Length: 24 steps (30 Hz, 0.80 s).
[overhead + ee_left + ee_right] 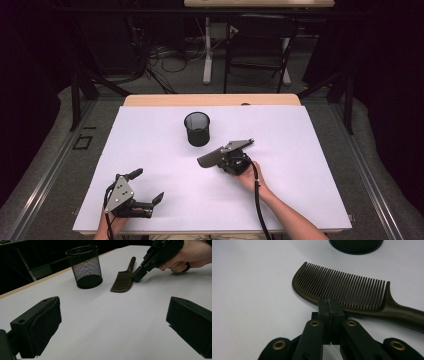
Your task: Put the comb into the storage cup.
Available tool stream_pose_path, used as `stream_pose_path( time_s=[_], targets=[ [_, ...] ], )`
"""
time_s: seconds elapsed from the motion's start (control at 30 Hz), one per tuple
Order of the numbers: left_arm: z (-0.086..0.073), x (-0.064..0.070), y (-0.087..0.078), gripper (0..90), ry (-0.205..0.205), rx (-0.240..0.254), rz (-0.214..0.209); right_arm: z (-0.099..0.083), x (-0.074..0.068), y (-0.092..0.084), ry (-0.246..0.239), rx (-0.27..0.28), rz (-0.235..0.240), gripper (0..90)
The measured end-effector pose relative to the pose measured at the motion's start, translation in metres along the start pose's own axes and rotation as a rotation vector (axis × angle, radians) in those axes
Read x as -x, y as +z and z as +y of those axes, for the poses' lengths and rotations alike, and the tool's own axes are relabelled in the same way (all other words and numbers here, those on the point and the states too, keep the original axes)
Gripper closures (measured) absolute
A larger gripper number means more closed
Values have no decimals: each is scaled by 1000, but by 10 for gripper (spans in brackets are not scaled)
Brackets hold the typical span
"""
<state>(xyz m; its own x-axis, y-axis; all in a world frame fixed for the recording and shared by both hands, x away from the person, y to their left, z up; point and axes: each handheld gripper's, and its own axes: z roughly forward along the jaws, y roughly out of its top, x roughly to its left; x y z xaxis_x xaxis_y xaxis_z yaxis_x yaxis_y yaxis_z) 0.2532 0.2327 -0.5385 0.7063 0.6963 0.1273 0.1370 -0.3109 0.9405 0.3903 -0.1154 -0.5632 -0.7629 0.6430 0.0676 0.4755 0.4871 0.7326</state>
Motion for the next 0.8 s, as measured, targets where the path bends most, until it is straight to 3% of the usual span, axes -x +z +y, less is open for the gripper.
stream_pose_path(
  time_s=[0.8],
  targets=[
    [0,0,0,0,3,-4,3,9,1,13,4,18,-26,900]
  ],
)
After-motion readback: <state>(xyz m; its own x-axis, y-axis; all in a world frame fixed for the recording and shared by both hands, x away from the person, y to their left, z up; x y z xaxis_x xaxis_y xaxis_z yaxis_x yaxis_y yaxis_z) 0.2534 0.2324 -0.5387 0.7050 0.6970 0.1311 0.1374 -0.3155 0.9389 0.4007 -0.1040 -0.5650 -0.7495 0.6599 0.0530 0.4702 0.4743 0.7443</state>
